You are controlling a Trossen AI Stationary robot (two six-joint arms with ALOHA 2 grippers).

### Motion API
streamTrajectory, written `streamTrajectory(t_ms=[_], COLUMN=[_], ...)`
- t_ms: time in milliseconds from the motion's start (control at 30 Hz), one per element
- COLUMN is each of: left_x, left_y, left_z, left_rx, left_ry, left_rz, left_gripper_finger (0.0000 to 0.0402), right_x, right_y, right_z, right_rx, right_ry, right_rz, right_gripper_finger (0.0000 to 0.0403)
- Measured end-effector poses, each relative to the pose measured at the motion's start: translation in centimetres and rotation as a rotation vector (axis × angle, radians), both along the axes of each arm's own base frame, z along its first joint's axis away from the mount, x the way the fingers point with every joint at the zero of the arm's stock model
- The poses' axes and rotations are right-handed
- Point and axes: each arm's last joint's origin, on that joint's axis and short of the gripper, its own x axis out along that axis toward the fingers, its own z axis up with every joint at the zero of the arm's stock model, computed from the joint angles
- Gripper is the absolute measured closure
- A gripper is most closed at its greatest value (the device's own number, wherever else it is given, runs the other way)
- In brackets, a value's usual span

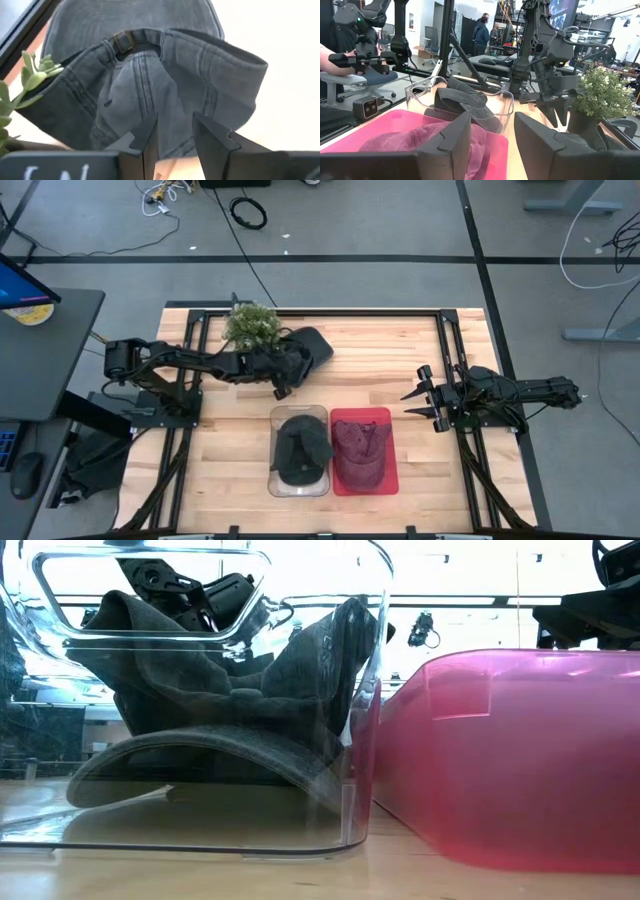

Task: Pick & Place hat
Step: Put the black cap into the transparent bin

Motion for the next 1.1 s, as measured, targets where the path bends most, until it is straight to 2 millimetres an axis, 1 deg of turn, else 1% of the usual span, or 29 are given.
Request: streamTrajectory(t_ms=[167, 433, 900, 1000, 1100], left_x=[-0.2, -1.0, -1.7, -1.4, -0.9], left_y=[0.2, 0.8, 0.8, 0.9, 1.0], left_z=[-0.5, -1.3, -2.5, -3.2, -4.8], left_rx=[-0.029, -0.104, -0.081, -0.085, -0.088], left_ry=[-0.046, -0.048, -0.063, -0.049, -0.032], left_rz=[-0.014, 0.014, 0.031, 0.032, 0.032], left_gripper_finger=[0.0278, 0.0278, 0.0278, 0.0278, 0.0278], right_x=[0.0, 0.0, 0.0, 0.0, 0.0], right_y=[0.0, 0.0, 0.0, 0.0, 0.0], right_z=[0.0, 0.0, 0.0, 0.0, 0.0], right_rx=[0.000, 0.000, 0.000, 0.000, 0.000], right_ry=[0.000, 0.000, 0.000, 0.000, 0.000], right_rz=[0.000, 0.000, 0.000, 0.000, 0.000], right_gripper_finger=[0.0246, 0.0246, 0.0246, 0.0246, 0.0246])
